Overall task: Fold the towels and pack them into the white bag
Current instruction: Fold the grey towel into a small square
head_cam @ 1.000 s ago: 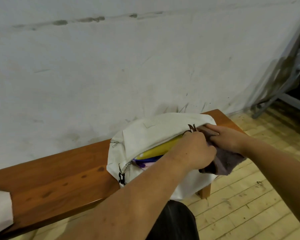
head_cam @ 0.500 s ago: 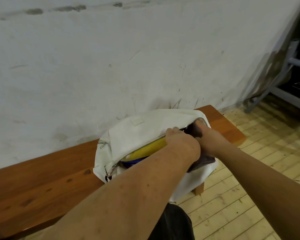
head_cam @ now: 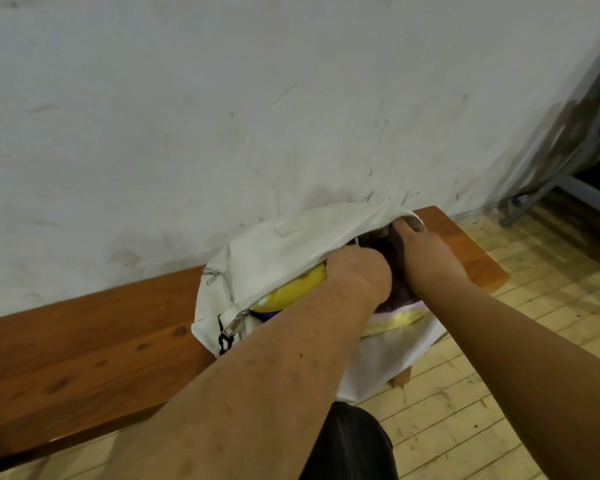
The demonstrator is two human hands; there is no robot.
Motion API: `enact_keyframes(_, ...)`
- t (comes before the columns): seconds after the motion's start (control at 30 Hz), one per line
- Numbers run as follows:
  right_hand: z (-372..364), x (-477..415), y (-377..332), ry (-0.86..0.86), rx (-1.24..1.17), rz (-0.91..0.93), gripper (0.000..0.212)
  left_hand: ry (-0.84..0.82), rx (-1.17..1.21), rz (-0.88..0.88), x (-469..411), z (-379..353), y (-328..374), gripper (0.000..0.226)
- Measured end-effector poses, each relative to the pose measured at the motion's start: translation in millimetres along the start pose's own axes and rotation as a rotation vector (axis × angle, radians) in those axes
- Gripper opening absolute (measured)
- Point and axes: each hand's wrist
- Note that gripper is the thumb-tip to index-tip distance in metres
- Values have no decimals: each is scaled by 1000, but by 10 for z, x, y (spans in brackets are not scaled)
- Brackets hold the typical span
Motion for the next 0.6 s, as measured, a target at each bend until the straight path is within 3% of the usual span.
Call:
enact_keyframes(0.23, -102, 21, 119, 29, 61, 29, 38, 51, -12, 13, -42, -105, -56, 38)
enact_keyframes(0.43, -150, 46, 185, 32, 76, 31, 48, 58, 1, 49, -76, -147, -72, 27)
enact_keyframes(0.6, -155, 109, 110, 60, 82, 88, 45, 176, 25, 64, -55, -203, -43, 36)
Point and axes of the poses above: each hand's wrist, its own x-axis away from the middle knuckle, its own z-axis out of the back of the hand, y = z × x, and after that the axes turned 1 degree about x, right-handed
